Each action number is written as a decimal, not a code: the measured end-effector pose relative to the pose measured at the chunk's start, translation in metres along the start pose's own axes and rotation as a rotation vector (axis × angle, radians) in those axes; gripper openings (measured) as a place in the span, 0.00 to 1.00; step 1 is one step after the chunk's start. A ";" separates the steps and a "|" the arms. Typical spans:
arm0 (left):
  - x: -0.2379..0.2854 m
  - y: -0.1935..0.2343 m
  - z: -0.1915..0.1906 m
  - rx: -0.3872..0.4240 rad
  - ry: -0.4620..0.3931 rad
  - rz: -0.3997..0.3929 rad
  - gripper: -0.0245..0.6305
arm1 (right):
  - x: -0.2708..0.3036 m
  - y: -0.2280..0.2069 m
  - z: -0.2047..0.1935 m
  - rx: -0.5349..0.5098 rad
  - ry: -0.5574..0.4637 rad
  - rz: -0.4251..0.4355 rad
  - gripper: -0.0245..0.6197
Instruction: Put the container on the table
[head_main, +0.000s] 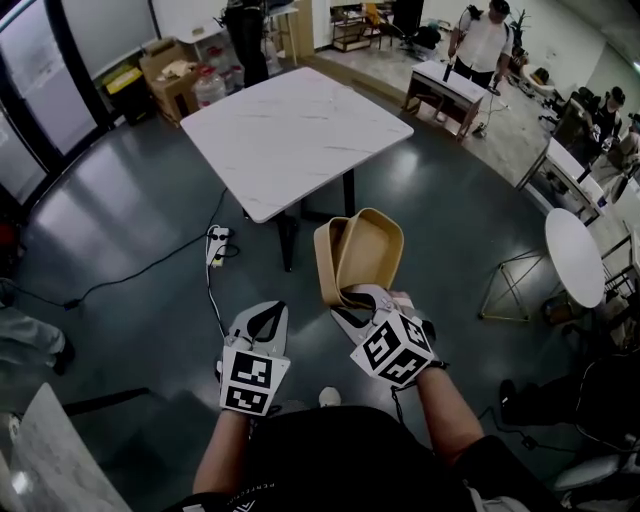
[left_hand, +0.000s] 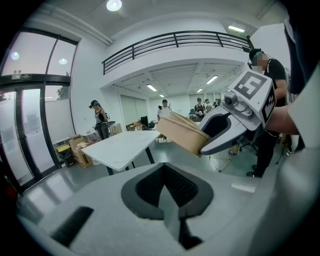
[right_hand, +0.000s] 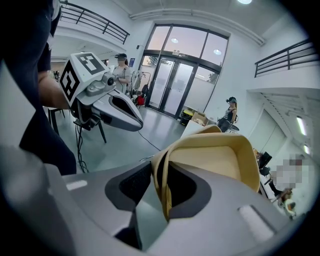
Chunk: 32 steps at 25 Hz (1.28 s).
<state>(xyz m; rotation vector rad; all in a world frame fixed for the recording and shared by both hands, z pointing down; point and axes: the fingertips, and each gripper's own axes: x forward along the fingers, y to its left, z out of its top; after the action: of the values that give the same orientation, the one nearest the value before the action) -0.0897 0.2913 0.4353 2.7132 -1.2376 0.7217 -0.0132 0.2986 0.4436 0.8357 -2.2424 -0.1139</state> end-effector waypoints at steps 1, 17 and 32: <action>0.002 -0.001 0.001 0.001 0.000 0.005 0.03 | -0.001 -0.002 -0.002 -0.003 0.001 0.002 0.20; 0.039 0.002 0.006 -0.029 0.018 -0.014 0.03 | 0.005 -0.028 -0.023 0.008 0.029 0.007 0.20; 0.115 0.069 0.020 -0.051 0.049 -0.065 0.03 | 0.075 -0.101 -0.011 0.033 0.076 0.027 0.20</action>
<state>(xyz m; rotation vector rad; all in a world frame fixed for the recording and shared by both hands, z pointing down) -0.0671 0.1599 0.4606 2.6651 -1.1355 0.7338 0.0087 0.1763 0.4658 0.8141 -2.1883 -0.0316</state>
